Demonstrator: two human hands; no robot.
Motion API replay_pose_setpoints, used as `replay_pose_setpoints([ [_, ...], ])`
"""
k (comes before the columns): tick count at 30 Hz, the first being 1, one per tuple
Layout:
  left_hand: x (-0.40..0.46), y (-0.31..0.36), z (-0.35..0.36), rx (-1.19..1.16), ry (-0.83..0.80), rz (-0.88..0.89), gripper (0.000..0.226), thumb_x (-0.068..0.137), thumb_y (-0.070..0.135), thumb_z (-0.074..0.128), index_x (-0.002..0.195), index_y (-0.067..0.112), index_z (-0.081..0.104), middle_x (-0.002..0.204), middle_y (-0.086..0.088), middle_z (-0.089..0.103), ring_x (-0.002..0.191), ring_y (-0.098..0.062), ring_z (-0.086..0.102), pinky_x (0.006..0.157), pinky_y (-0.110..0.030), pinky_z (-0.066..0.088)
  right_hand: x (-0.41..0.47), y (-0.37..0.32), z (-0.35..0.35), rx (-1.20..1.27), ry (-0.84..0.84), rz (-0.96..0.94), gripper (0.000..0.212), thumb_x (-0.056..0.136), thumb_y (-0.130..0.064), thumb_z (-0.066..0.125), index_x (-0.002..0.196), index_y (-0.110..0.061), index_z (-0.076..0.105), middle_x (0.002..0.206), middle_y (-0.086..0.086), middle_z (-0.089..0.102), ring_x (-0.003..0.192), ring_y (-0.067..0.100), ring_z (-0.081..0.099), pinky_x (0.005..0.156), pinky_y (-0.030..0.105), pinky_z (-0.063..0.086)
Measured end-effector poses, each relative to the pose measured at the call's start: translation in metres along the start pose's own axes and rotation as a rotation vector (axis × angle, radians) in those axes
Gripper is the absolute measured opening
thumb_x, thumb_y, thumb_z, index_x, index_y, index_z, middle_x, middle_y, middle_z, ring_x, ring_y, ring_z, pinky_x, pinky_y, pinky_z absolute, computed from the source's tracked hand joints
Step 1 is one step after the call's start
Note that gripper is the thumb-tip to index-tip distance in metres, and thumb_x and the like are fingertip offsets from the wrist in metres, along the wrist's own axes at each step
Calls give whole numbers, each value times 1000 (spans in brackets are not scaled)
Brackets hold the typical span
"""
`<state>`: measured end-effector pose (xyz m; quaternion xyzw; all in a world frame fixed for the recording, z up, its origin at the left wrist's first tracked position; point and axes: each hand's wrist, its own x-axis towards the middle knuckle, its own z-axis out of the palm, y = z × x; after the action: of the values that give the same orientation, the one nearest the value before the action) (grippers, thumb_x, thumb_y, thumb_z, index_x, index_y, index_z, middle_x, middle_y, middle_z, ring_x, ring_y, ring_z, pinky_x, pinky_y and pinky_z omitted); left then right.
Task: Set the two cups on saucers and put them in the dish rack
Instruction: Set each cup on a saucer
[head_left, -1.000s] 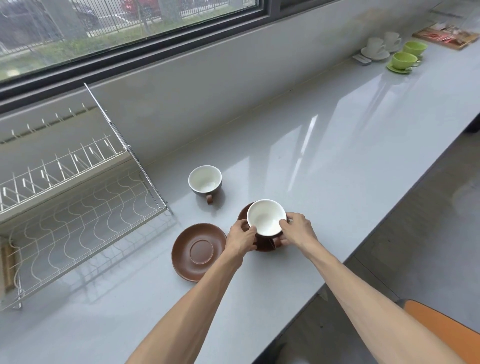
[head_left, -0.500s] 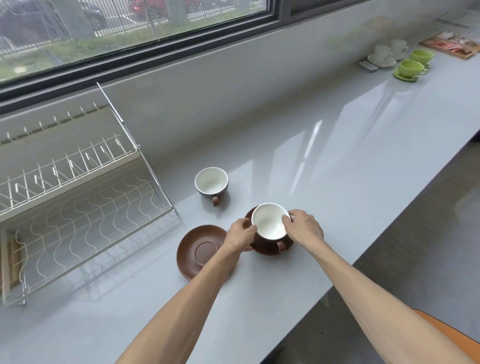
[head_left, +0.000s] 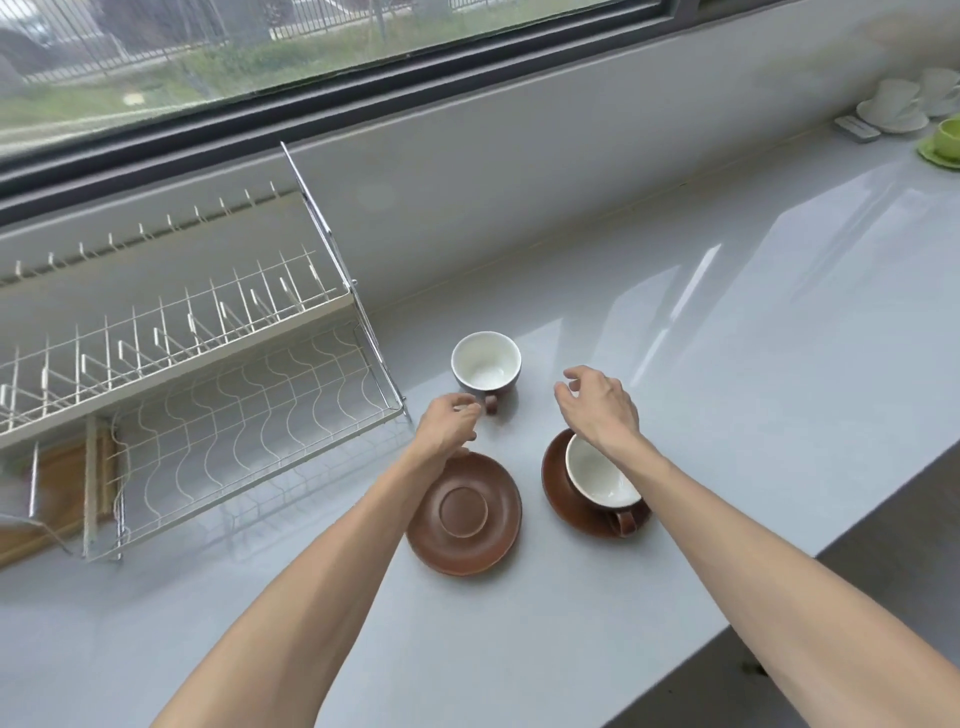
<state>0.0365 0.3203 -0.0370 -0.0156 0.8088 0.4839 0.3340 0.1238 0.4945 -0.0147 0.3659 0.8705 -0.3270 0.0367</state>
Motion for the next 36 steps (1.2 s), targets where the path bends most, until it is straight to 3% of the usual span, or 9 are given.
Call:
replay_pose_setpoints([
  [11,42,11,-33,-78,84,-58,50,95,21,47,145,14,47,112,-7,59,98,-24,65,95,-43,57,42,-44,36,61,-96,-21,50,99,-35,47,145,-16,52,137,11,65,126,37,59,101,42,46],
  [16,53,21,-28,-127,47,-76,55,98,23,47,152,16,39,136,-10,55,104,-26,65,96,-43,56,56,-51,46,103,-136,3,45,99,-29,42,136,-8,53,114,19,72,102,42,70,98,45,53],
  [20,58,25,-21,-183,-17,-101,51,96,14,46,146,17,48,125,-7,60,109,-29,68,93,-42,58,64,-53,50,226,-150,78,39,98,-15,38,127,-3,61,120,20,67,81,41,76,82,49,64],
  [24,60,25,-18,-234,-19,-112,54,93,8,45,145,18,49,116,-7,61,113,-32,68,92,-43,59,66,-54,53,281,-150,127,39,95,-7,37,122,1,65,120,23,66,89,43,75,79,48,65],
  [28,58,22,-17,-244,-7,-111,55,92,8,47,145,18,49,115,-7,61,102,-30,68,89,-41,60,58,-57,56,275,-129,132,37,92,-5,38,112,5,68,107,26,71,88,45,74,82,53,63],
  [33,45,19,-22,-250,26,-117,53,91,9,47,144,18,50,117,-8,62,111,-34,69,90,-43,60,41,-59,54,297,-124,119,37,92,-6,39,113,6,67,107,26,71,90,46,73,84,54,62],
  [36,34,18,-27,-254,34,-95,51,91,9,48,141,16,51,104,-4,64,99,-31,70,90,-43,60,28,-62,51,324,-107,102,36,91,-7,40,111,5,68,109,24,70,93,45,72,82,53,63],
])
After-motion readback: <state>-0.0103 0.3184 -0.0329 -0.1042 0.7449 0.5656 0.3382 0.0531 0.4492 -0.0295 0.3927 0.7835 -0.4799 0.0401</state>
